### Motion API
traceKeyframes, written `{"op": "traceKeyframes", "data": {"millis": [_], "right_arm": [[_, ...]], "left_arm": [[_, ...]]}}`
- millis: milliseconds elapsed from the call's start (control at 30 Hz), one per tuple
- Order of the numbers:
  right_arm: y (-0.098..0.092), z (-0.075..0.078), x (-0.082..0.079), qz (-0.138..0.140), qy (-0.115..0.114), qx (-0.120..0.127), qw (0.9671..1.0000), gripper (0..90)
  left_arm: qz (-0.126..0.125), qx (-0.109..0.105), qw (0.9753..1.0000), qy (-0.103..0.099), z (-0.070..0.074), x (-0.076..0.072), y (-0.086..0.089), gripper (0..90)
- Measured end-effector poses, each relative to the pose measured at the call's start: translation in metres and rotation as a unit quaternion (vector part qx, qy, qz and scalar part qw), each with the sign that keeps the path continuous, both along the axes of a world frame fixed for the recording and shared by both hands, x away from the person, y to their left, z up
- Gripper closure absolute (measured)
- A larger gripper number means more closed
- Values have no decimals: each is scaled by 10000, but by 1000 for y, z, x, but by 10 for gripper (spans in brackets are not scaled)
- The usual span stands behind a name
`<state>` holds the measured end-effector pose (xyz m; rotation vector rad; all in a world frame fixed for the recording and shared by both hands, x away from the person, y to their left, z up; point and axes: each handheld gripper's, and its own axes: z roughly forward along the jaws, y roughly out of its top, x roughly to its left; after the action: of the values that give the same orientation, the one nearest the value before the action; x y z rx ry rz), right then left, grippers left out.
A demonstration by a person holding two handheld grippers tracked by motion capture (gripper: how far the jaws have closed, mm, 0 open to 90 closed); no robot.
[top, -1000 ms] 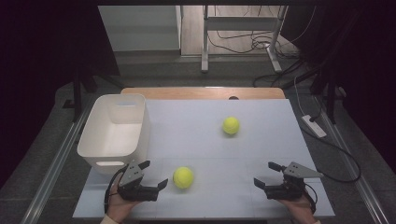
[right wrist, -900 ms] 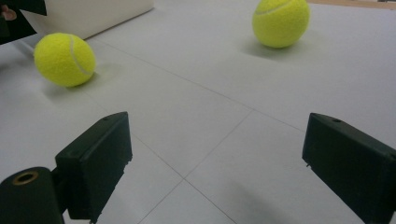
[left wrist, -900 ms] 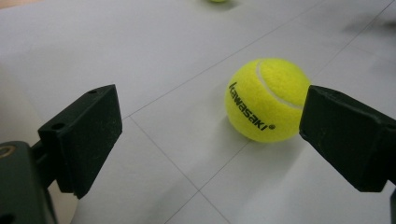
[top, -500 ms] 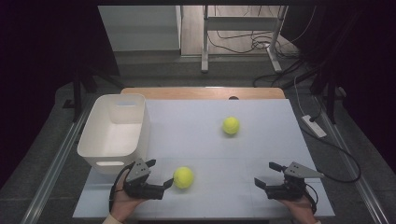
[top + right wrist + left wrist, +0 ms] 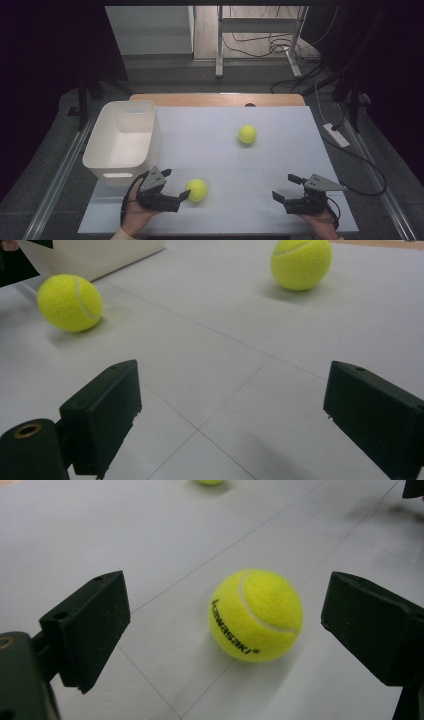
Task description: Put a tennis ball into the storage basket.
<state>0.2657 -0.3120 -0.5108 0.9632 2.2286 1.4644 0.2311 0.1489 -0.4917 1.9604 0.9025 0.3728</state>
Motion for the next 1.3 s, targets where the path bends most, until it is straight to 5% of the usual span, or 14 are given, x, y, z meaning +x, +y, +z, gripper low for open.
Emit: {"op": "traceKeyframes", "data": {"millis": [833, 1300], "right_arm": [[-1, -1, 1, -7, 2, -12, 10000, 85], [2, -1, 4, 29, 16, -31, 10000, 86]], "left_arm": [[-203, 62, 9995, 230, 6, 17, -13, 61], [-505, 457, 9961, 568, 10, 24, -29, 48]]}}
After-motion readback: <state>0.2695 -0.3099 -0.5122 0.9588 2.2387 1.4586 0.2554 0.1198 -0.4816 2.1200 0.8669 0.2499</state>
